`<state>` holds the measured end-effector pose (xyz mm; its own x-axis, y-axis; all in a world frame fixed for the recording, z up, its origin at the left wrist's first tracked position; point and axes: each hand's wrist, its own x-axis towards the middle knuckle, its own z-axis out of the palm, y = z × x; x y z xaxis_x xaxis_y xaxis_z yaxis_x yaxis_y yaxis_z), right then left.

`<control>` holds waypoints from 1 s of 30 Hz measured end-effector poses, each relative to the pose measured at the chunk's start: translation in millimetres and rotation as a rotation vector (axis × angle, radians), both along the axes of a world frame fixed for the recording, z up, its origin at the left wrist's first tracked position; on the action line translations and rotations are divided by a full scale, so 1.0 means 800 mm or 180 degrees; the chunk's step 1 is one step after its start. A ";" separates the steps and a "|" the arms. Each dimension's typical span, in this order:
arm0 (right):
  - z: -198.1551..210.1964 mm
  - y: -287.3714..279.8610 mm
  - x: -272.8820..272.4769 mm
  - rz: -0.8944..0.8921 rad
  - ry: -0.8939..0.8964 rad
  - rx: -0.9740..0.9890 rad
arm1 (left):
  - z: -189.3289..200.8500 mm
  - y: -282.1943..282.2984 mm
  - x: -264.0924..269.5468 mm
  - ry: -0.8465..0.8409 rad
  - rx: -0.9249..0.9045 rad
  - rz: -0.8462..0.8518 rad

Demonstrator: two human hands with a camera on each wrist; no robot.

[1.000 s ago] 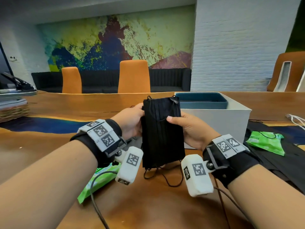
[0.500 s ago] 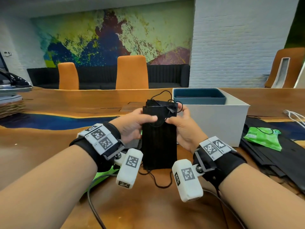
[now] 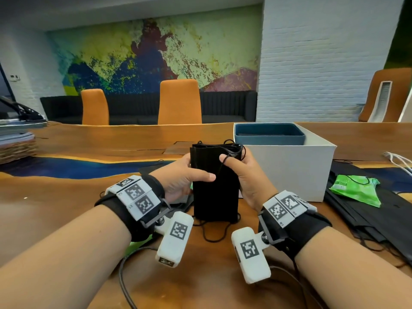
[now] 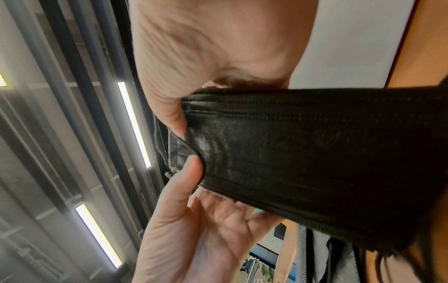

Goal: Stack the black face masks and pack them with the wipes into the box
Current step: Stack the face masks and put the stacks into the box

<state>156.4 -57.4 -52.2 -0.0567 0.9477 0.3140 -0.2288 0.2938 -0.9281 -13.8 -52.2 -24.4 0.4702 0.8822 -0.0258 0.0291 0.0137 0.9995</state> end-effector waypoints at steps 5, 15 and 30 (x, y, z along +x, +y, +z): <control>-0.005 -0.001 -0.003 0.0116 -0.0331 -0.0060 | -0.008 0.003 0.007 0.0262 0.0033 -0.0079; -0.006 0.001 0.016 0.0389 -0.0601 -0.0198 | -0.007 0.012 0.004 0.0333 0.0054 0.0384; 0.011 0.001 0.025 0.0015 -0.0583 -0.0113 | 0.025 0.013 -0.016 0.0315 0.0266 0.0263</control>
<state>176.1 -56.3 -43.6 -0.1144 0.9576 0.2643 -0.0564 0.2593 -0.9641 -26.8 -42.0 -4.2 0.3946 0.9188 0.0067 0.1299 -0.0630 0.9895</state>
